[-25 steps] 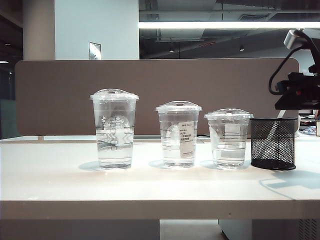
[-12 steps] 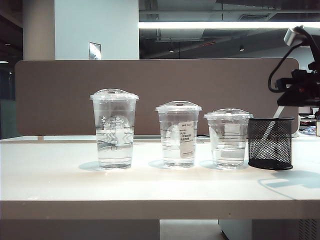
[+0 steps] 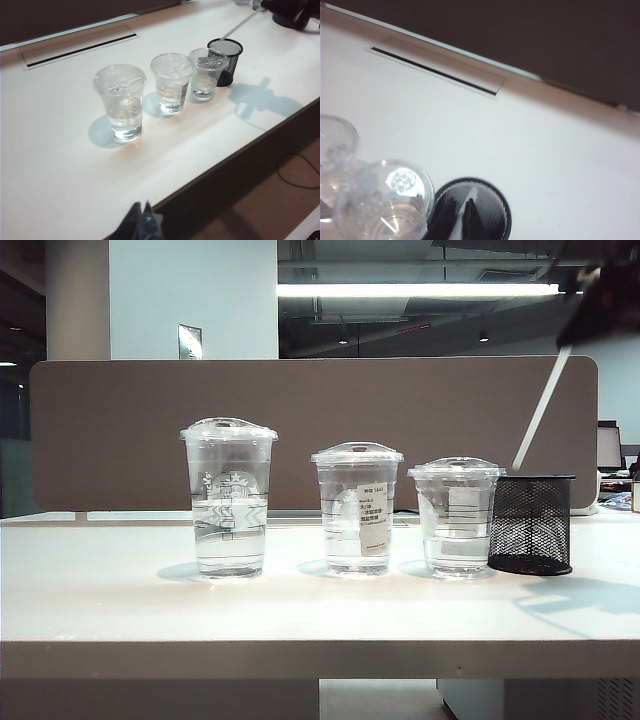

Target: Pick up the straw and insert it into the large coffee cup.

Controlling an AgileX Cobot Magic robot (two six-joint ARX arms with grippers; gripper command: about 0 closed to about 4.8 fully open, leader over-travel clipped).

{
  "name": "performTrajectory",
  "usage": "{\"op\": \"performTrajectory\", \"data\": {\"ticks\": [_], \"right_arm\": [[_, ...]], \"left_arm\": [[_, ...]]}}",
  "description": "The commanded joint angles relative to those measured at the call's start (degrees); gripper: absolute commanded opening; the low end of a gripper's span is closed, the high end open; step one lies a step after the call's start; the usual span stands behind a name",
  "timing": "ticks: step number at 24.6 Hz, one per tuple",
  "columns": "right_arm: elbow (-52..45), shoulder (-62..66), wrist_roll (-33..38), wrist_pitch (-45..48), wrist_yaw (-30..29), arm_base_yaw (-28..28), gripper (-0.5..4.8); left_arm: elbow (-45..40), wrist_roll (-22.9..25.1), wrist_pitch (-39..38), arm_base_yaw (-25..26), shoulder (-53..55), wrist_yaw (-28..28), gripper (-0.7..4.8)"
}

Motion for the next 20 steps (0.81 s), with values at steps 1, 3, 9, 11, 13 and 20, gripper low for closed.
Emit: {"op": "performTrajectory", "data": {"ticks": [1,3,9,11,13,20], "right_arm": [[9.38,-1.68,-1.29,-11.65,-3.8,0.13,0.21],[15.96,-1.46,-1.27,-17.22,-7.65,0.15,0.21],[35.65,4.61,-0.81,-27.1,-10.08,7.5,0.21],[41.57,8.87,-0.81,-29.62,-10.08,11.61,0.21],[44.35,11.63,-0.81,-30.73,-9.94,14.67,0.21],[51.89,22.69,-0.85,-34.53,-7.67,26.01,0.21]], "left_arm": [[0.13,0.28,0.83,0.04,0.04,-0.13,-0.03],[0.13,0.22,0.79,0.04,0.04,-0.11,-0.03],[0.13,0.2,0.72,0.04,0.04,-0.11,-0.03],[0.13,0.17,0.7,0.04,0.04,0.04,-0.03],[0.13,0.2,0.68,0.04,0.02,-0.11,-0.03],[0.13,0.17,0.7,0.02,0.02,-0.59,-0.03]]}}
